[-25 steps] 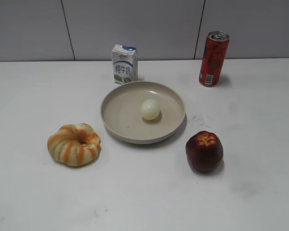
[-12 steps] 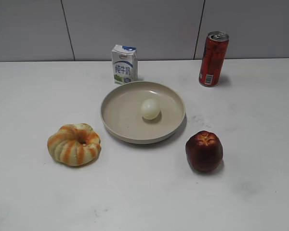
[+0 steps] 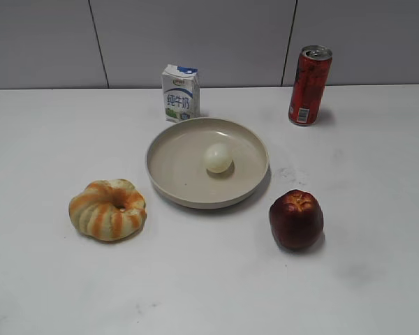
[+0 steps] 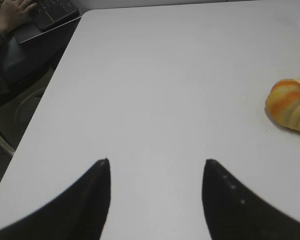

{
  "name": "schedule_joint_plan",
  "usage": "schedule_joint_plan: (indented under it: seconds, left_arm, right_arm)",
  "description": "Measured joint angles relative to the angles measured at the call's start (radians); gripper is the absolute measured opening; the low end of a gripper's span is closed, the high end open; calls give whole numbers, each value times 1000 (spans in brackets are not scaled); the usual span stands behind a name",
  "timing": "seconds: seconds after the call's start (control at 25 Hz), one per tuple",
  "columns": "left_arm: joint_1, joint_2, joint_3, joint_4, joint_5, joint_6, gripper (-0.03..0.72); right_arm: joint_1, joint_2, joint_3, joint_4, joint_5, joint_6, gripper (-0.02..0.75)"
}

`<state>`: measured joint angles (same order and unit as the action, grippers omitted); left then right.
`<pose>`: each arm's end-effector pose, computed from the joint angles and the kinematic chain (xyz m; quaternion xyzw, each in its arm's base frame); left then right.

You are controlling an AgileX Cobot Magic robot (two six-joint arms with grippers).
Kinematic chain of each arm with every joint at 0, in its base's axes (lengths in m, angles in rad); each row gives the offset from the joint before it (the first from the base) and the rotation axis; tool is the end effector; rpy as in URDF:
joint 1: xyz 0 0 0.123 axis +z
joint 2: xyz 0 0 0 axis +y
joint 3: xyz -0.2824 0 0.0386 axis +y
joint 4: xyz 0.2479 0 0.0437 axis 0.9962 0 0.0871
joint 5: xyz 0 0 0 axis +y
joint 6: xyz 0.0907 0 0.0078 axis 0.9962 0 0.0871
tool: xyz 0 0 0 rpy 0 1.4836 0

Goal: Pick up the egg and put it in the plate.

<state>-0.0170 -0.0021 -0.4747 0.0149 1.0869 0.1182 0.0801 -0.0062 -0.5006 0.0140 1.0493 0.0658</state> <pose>-0.0035 0.0013 0.2680 0.0582 0.8639 0.0327 0.4993 -0.0055 0.0007 0.2782 -0.0063 0.8484 0.0456 0.5273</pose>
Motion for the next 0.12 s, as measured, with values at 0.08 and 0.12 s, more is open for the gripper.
schedule_joint_plan:
  seconds: [0.08, 0.12]
  left_arm:
    - [0, 0, 0, 0, 0, 0, 446]
    - [0, 0, 0, 0, 0, 0, 446]
  right_arm:
    - [0, 0, 0, 0, 0, 0, 593]
    - [0, 0, 0, 0, 0, 0, 593]
